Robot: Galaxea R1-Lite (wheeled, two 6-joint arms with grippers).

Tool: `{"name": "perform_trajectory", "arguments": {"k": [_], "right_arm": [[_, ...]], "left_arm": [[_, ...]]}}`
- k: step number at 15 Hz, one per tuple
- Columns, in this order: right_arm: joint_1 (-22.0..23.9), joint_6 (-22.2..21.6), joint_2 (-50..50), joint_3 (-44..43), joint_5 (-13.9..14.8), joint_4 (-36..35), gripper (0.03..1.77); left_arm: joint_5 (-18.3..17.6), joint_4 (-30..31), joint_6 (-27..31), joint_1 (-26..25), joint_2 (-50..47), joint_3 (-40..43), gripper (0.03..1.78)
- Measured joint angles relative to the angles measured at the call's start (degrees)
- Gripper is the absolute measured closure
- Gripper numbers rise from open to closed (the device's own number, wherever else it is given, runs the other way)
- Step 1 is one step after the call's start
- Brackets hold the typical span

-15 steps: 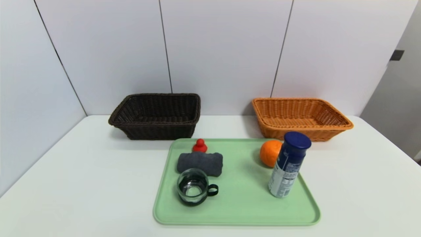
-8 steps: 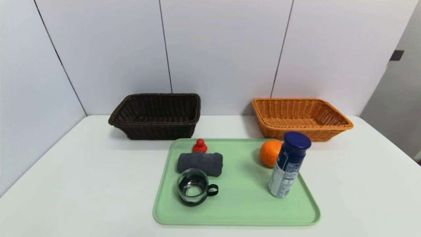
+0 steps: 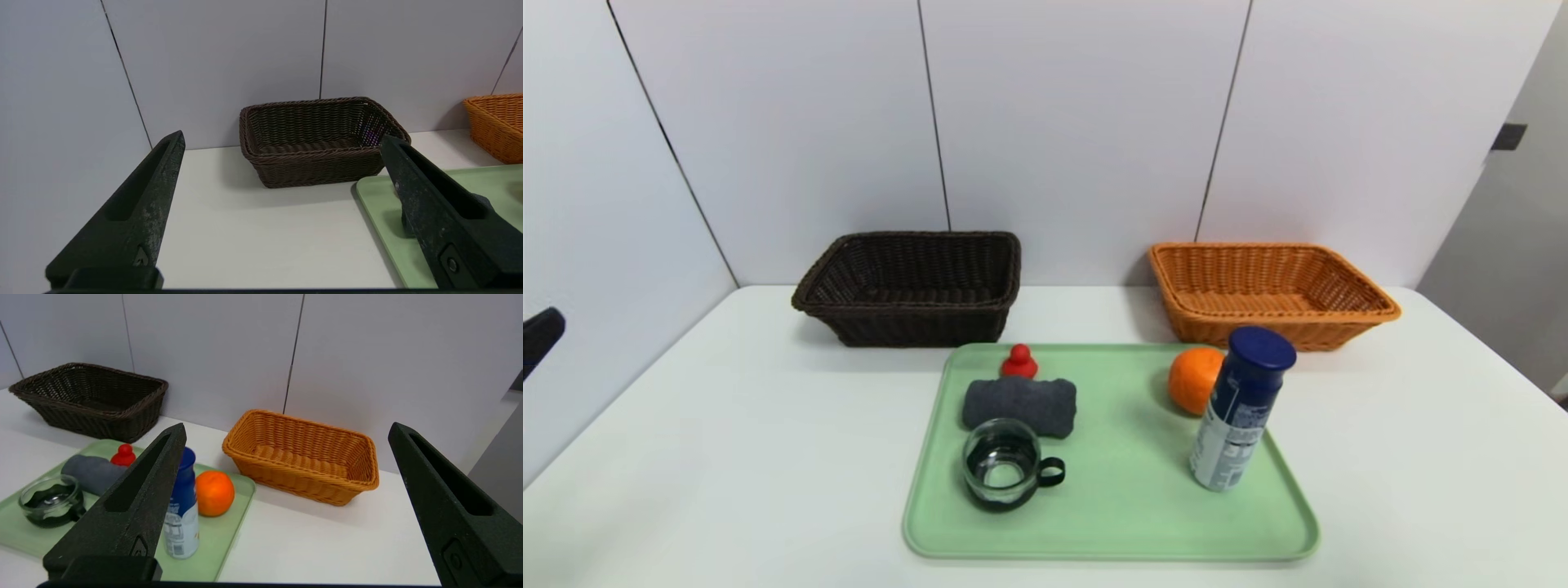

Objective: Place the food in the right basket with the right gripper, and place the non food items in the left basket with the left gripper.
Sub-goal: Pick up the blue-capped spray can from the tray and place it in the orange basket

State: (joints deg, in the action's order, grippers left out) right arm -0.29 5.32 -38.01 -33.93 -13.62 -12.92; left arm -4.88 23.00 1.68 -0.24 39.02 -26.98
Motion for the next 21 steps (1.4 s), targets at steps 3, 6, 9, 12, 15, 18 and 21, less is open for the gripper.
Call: {"name": "perform_trajectory", "arguments": {"k": [3,6,9,12,15,18,21], "right_arm": [[-0.01,-0.46,-8.13,-0.77,0.2,-5.92,0.09],[-0.04,-0.63,-15.02,-1.24,0.26,-9.57,0.09],[-0.12,-0.28,-22.58,-1.29,0.43,-14.53,0.09],[-0.45,0.09,-29.32,-0.41,0.59,-21.72,0.09],[-1.0,0.28,-32.39,0.79,0.56,-22.66,0.09],[-2.12,0.99,-32.74,5.71,0.39,-23.98,0.09],[-5.07,1.18,-30.84,14.2,0.09,-30.71,0.09]], "left_arm": [[-0.07,5.96,-0.09,0.0,7.39,-1.51,0.12],[-0.11,10.79,-0.34,0.0,14.01,-2.71,0.12],[-0.09,12.5,-0.74,0.02,19.52,-2.84,0.12],[0.11,17.83,-1.3,0.0,25.03,-0.91,0.12],[0.15,21.39,-1.5,0.0,28.28,0.44,0.12],[0.15,21.53,-1.84,0.0,29.42,0.6,0.12],[0.15,21.64,-3.16,0.0,29.96,0.35,0.12]]}}
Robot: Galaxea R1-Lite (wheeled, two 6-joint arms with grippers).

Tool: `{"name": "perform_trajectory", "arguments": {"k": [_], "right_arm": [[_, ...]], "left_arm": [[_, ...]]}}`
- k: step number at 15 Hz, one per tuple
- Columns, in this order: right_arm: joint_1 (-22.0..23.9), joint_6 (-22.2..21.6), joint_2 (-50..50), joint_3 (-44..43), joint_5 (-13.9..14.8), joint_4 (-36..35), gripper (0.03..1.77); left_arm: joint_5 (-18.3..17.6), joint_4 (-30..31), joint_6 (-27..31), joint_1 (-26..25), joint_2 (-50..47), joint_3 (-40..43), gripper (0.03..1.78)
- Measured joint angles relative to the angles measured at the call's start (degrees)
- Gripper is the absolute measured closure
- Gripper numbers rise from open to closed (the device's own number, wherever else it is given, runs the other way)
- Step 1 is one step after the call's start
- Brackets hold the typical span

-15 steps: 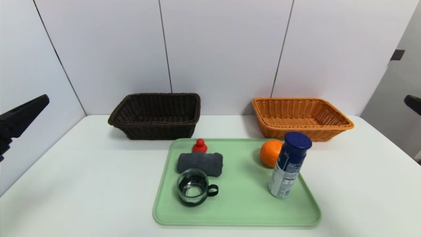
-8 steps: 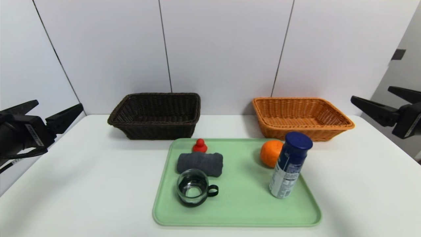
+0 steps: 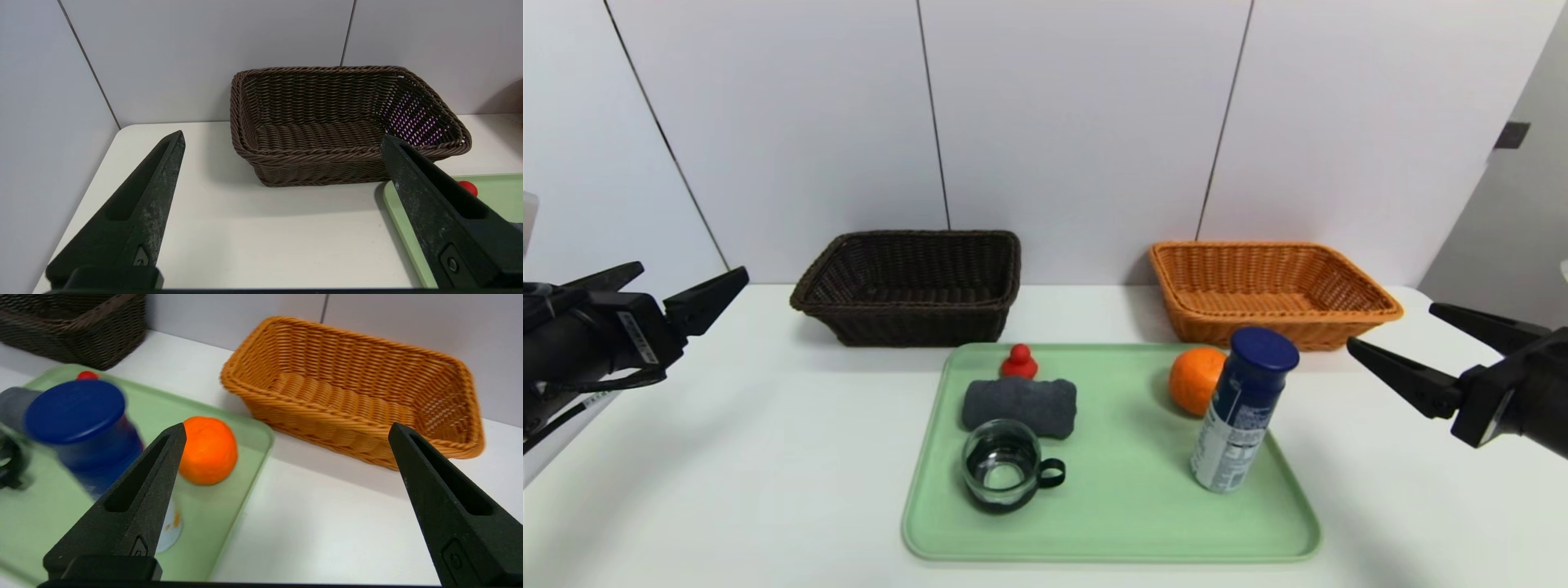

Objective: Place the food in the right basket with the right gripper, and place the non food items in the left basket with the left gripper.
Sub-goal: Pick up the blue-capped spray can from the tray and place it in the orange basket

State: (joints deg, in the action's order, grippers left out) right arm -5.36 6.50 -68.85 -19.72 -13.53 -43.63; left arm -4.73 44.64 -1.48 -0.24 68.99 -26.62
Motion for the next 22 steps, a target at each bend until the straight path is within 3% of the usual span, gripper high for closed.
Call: {"name": "perform_trajectory", "arguments": {"k": [7,14,22], "right_arm": [[-11.23,0.46,10.39,12.34,0.09,-3.56,0.09],[-14.64,0.67,11.47,14.77,-0.09,1.0,0.09],[-17.48,1.49,4.24,12.15,0.02,0.02,0.09]], "left_arm": [[0.0,0.01,-1.27,0.0,1.02,-0.16,0.12],[0.02,0.01,-1.06,0.0,0.59,0.55,0.12],[0.51,-0.1,-0.8,0.0,-1.33,1.55,0.12]]}}
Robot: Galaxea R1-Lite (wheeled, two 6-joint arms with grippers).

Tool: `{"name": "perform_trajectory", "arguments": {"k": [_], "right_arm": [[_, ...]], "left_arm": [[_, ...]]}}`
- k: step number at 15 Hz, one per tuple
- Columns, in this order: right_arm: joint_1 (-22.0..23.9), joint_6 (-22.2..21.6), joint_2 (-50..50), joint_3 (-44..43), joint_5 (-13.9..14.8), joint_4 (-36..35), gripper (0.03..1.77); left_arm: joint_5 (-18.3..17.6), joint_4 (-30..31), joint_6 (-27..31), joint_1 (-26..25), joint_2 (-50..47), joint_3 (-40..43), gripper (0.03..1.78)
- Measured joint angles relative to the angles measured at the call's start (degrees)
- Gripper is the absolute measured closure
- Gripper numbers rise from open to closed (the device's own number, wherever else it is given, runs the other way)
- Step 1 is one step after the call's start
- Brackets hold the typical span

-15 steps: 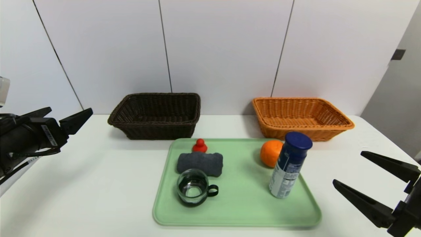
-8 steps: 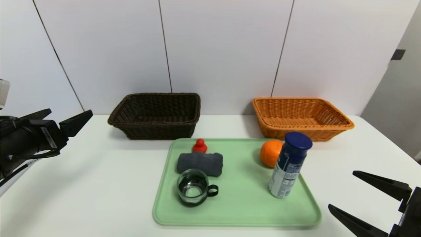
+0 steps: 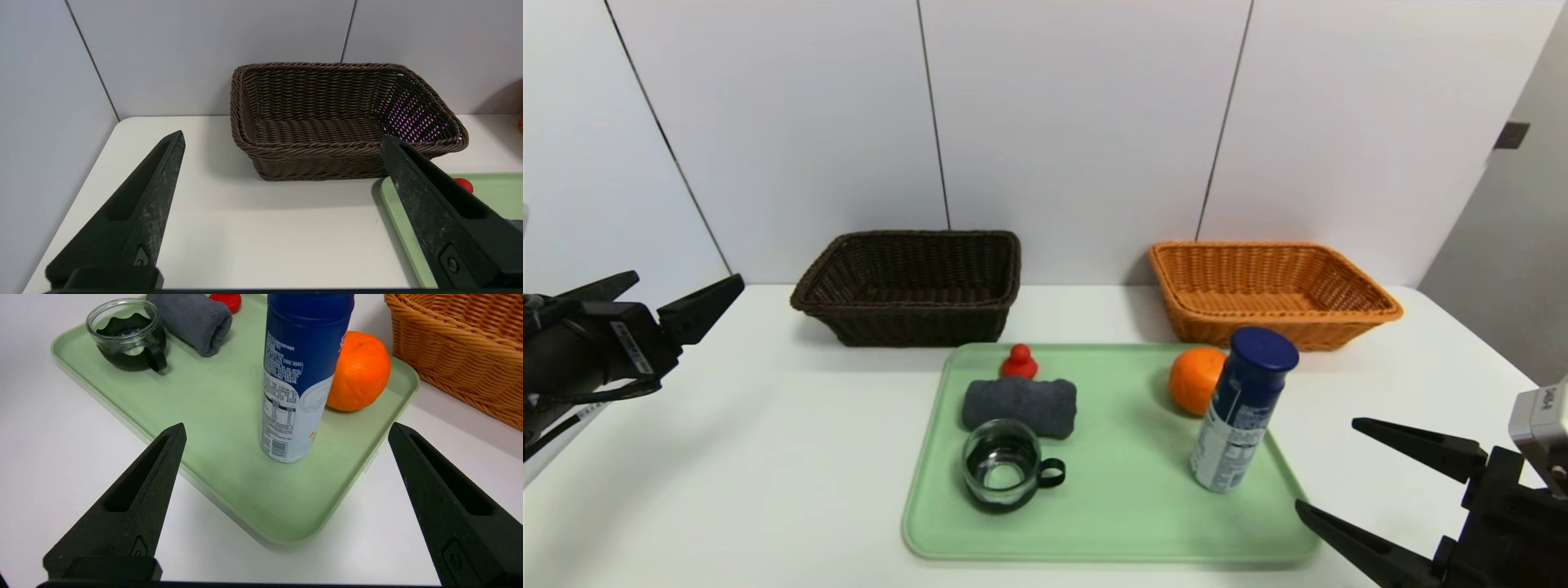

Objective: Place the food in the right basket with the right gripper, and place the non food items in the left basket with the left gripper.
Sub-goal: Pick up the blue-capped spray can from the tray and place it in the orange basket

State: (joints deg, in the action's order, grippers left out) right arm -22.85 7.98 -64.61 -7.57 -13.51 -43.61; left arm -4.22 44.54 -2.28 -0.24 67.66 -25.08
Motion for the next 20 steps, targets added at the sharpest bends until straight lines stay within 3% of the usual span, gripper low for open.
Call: {"name": "perform_trajectory", "arguments": {"k": [5,17,20], "right_arm": [[-0.59,0.02,-4.38,-0.15,0.15,-5.25,0.09],[-1.88,0.52,-25.19,-2.49,1.41,-25.8,0.09],[-2.58,0.55,-28.75,-2.32,1.52,-27.09,0.09]], "left_arm": [[0.59,0.0,-0.06,0.0,-1.12,0.88,0.12],[0.37,0.1,-0.55,0.0,-1.89,0.39,0.12],[0.28,0.11,-0.59,0.0,-1.9,0.39,0.12]]}}
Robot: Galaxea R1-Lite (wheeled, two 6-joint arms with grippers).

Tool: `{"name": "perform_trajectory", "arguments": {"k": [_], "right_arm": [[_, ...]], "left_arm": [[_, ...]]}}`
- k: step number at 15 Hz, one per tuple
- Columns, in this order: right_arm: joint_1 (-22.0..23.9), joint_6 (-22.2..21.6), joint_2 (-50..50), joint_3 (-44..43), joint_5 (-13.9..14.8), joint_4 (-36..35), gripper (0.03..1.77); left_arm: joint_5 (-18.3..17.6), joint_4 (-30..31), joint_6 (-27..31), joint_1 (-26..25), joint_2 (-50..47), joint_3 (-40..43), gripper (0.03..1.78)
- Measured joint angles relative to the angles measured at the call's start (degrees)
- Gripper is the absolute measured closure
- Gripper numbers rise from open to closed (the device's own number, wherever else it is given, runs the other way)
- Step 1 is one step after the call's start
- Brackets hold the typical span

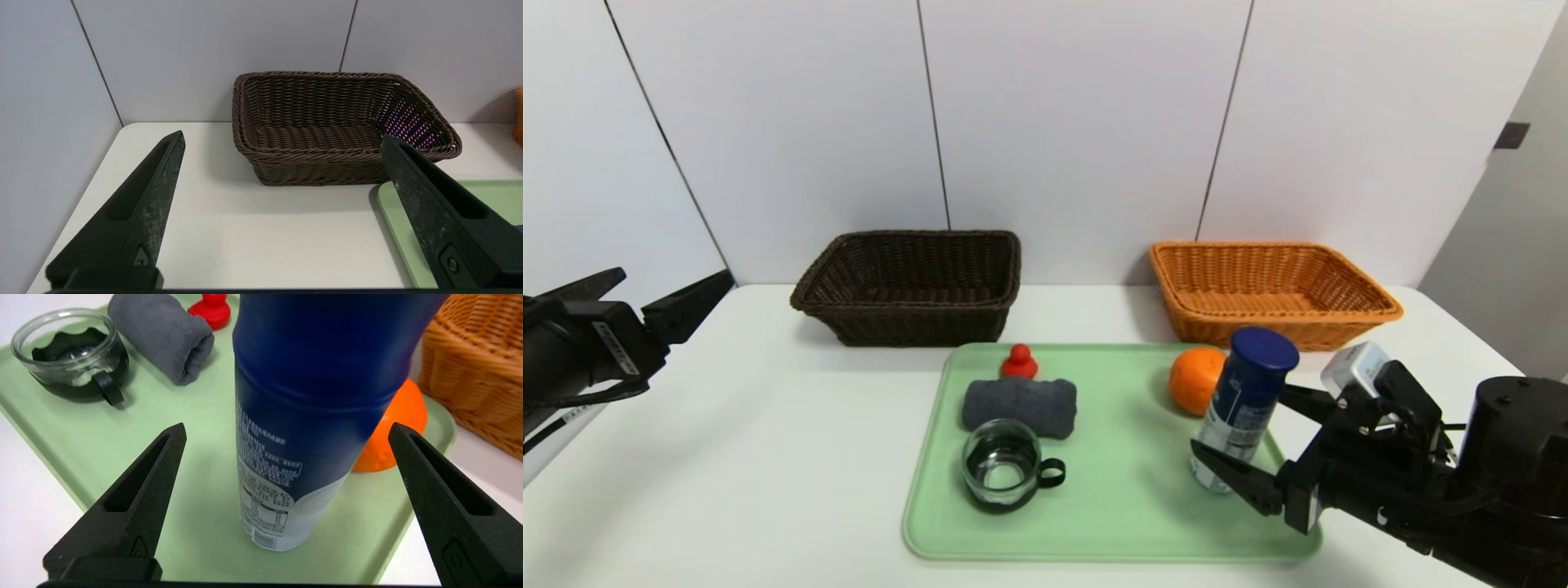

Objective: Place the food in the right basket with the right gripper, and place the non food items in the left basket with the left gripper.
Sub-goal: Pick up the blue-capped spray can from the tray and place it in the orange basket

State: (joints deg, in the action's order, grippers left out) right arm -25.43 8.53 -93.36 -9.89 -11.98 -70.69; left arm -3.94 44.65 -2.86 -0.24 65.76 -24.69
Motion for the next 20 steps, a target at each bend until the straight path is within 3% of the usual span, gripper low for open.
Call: {"name": "perform_trajectory", "arguments": {"k": [4,11,15,20], "right_arm": [[-0.28,0.01,-1.99,-0.06,0.28,-0.15,0.09],[-1.58,-0.35,-3.47,-0.37,3.55,-2.23,0.09],[-1.69,-0.46,-5.32,-0.11,5.9,-7.52,0.09],[-1.8,-0.55,-6.92,0.39,6.08,-9.44,0.09]], "left_arm": [[0.0,-0.01,0.0,0.02,-0.02,0.11,0.12],[0.0,0.0,0.02,0.02,-0.1,0.55,0.12],[0.0,-0.01,0.0,0.0,-0.1,0.71,0.12],[0.0,-0.09,0.02,0.0,-0.35,0.77,0.12]]}}
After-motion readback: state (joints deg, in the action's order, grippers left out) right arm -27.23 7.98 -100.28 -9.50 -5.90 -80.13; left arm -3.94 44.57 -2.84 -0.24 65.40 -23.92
